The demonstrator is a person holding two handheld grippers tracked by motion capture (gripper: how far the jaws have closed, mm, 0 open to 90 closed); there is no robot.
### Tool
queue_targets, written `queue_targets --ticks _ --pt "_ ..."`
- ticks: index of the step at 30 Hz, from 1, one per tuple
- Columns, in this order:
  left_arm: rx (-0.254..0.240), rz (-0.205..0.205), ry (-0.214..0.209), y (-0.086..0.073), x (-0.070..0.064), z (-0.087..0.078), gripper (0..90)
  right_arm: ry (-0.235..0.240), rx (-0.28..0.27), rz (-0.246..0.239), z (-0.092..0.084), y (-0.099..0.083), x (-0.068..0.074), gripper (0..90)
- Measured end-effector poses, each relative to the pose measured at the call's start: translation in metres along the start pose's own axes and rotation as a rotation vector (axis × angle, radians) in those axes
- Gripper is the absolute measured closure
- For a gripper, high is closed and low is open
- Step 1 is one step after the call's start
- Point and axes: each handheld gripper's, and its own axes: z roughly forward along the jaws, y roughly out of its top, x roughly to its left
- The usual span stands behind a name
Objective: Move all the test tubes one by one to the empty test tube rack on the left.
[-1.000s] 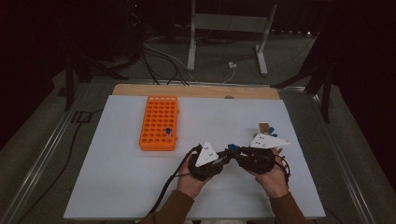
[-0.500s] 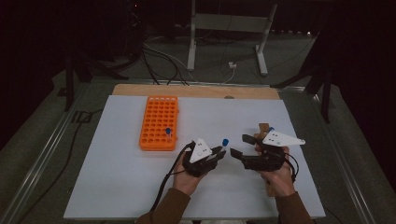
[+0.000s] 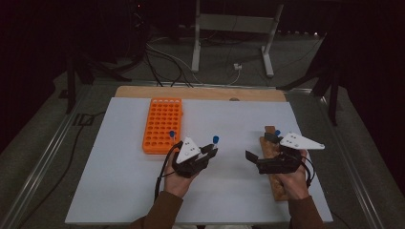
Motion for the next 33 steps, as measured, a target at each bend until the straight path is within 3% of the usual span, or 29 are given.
queue_targets --ticks 18,33 --pt "-0.011 -0.031 0.097 -0.012 0.031 -0.042 78.2 -0.039 -0.025 0.022 -0.011 0.0 -0.011 0.0" --pt "-0.033 -0.04 0.232 -0.02 0.053 -0.067 78.2 -0.041 -0.037 0.025 -0.014 0.001 -0.013 0.0"
